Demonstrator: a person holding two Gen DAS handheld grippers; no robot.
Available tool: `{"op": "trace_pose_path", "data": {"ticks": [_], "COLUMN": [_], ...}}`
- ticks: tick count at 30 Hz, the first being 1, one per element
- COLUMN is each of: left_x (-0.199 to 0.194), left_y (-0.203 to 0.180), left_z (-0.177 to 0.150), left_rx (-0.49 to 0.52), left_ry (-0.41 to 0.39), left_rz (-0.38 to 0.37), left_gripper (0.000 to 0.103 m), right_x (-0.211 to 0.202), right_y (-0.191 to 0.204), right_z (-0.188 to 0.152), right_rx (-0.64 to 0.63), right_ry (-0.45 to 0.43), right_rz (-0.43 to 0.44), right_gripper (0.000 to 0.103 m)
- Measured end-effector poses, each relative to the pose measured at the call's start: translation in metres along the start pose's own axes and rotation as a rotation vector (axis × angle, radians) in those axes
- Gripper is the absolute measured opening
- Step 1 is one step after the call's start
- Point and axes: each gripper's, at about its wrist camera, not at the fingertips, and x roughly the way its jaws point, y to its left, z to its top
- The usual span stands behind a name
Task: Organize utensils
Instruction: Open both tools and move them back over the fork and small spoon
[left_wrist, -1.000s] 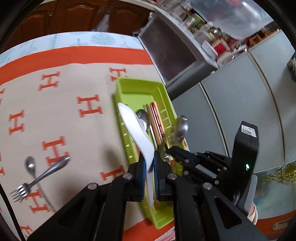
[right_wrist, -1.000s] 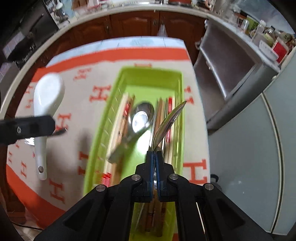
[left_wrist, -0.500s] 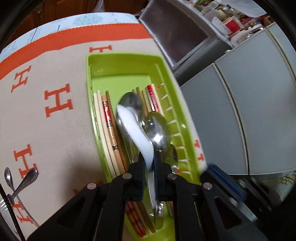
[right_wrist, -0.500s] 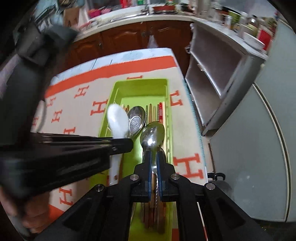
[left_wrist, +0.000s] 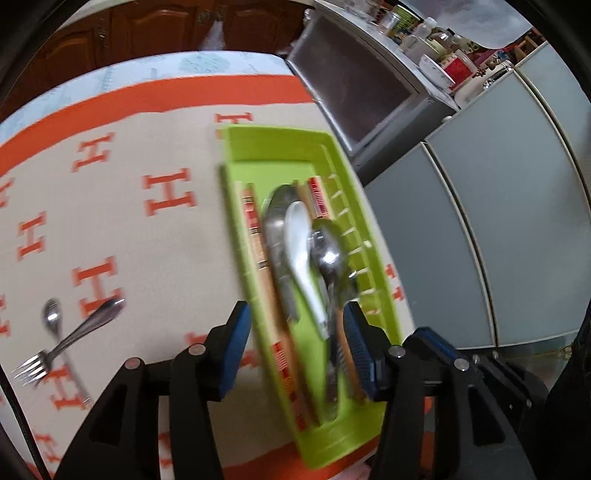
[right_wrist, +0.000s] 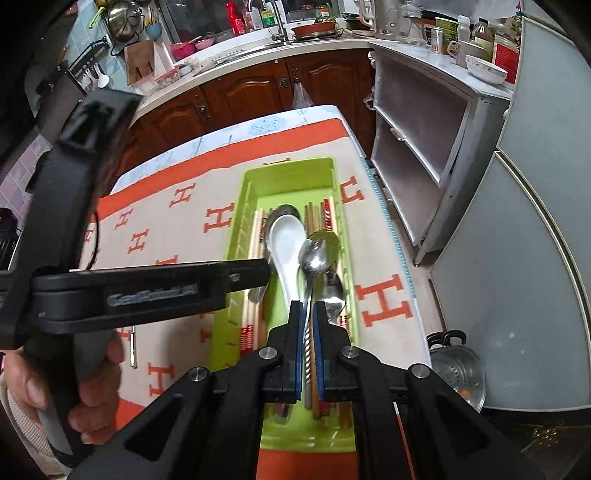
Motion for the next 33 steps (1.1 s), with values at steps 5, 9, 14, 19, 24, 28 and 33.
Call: {"op": "trace_pose_path", "data": {"ticks": [5, 9, 14, 19, 24, 28, 33], "left_x": [-0.029, -0.056, -0.077, -0.089, -0.097, -0.101, -0.107], "left_y": [0.018, 0.036, 0.054, 0.068, 0.081, 0.090, 0.108], "left_z": [-0.014, -0.033, -0.052, -0.061, -0.070, -0.074, -0.080], "left_rx": [-0.004, 0.011, 0.018, 0.019, 0.023, 0.028, 0.008], "left_ry": [-0.047, -0.104, -0.150, -0.182, -0.211, -0.226, -0.239], "left_rz": [0.038, 0.114, 0.186, 0.237, 0.283, 0.316, 0.343], "left_gripper": [0.050, 0.052, 0.056, 0.056, 0.056, 0.056, 0.056], "right_x": [0.000, 0.000, -0.005, -0.007, -0.005, 0.003, 0.014], "right_y": [0.014, 0.030, 0.055, 0.082, 0.113, 0.134, 0.150], "right_z": [-0.009, -0.012, -0.014, -0.017, -0.021, -0.024, -0.022], "right_rx": [0.006, -0.019, -0.055, -0.108, -0.166, -0.203, -0.223], "right_ry": [0.017, 0.015, 0.011, 0.018, 0.036, 0.064, 0.093], "right_rz": [0.041, 0.060, 0.106, 0.140, 0.171, 0.191, 0.214], "right_gripper": [0.006, 0.006, 0.009, 0.013, 0.014, 0.014, 0.014]}}
